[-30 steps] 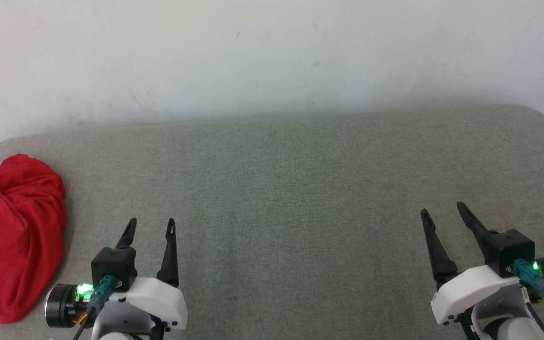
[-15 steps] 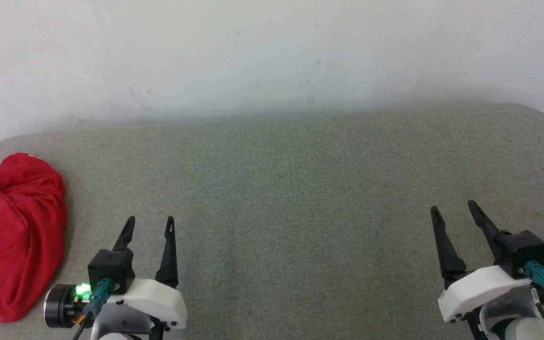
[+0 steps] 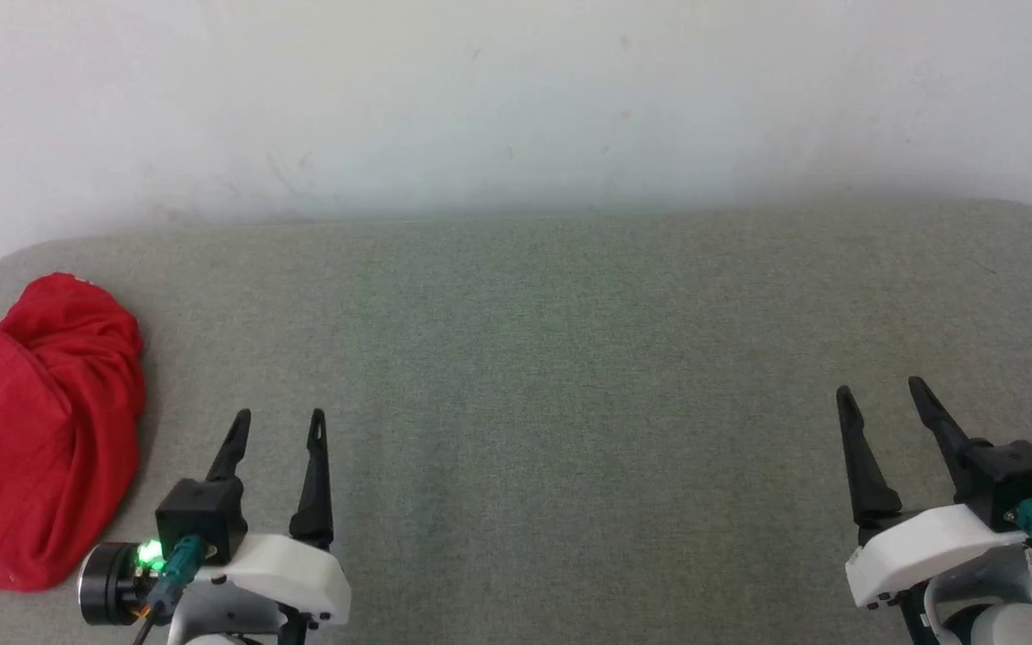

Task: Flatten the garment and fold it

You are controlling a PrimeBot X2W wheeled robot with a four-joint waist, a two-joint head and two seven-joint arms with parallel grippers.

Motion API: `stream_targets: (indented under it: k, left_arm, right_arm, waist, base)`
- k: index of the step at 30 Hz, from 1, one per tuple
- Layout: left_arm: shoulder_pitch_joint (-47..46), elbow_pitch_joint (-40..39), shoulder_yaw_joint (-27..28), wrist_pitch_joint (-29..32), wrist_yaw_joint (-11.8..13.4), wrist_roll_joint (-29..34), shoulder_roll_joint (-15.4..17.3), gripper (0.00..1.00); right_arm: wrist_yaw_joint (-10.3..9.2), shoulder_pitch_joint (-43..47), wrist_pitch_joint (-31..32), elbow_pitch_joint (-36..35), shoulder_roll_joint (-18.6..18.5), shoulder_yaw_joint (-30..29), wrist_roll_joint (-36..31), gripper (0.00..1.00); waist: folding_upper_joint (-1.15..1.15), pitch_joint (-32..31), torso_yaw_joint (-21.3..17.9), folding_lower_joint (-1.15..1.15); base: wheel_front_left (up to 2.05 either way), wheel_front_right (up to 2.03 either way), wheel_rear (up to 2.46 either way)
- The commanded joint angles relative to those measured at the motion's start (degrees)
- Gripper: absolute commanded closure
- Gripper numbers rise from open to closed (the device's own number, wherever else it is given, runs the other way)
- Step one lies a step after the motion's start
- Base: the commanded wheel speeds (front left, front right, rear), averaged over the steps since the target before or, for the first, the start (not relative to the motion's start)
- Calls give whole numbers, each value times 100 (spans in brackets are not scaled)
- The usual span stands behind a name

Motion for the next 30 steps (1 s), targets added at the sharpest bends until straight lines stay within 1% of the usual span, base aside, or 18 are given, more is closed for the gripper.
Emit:
stream_targets:
  k: [1, 16, 30]
  left_arm:
    - [64, -19, 33, -55, -43, -28, -8, 0]
    - [150, -1, 47, -234, -59, -130, -12, 0]
    - [231, 19, 119, -402, -81, -246, -15, 0]
  right_arm:
    - [-3, 27, -60, 16, 7, -34, 37, 0]
    - [-4, 37, -239, 191, 10, -34, 53, 0]
    - [-6, -31, -406, 433, 12, 114, 18, 0]
  waist:
    - [0, 7, 41, 0]
    - [0, -9, 463, 0]
    - [0, 21, 947, 0]
  base:
    - [0, 0, 0]
    - [0, 0, 0]
    - [0, 0, 0]
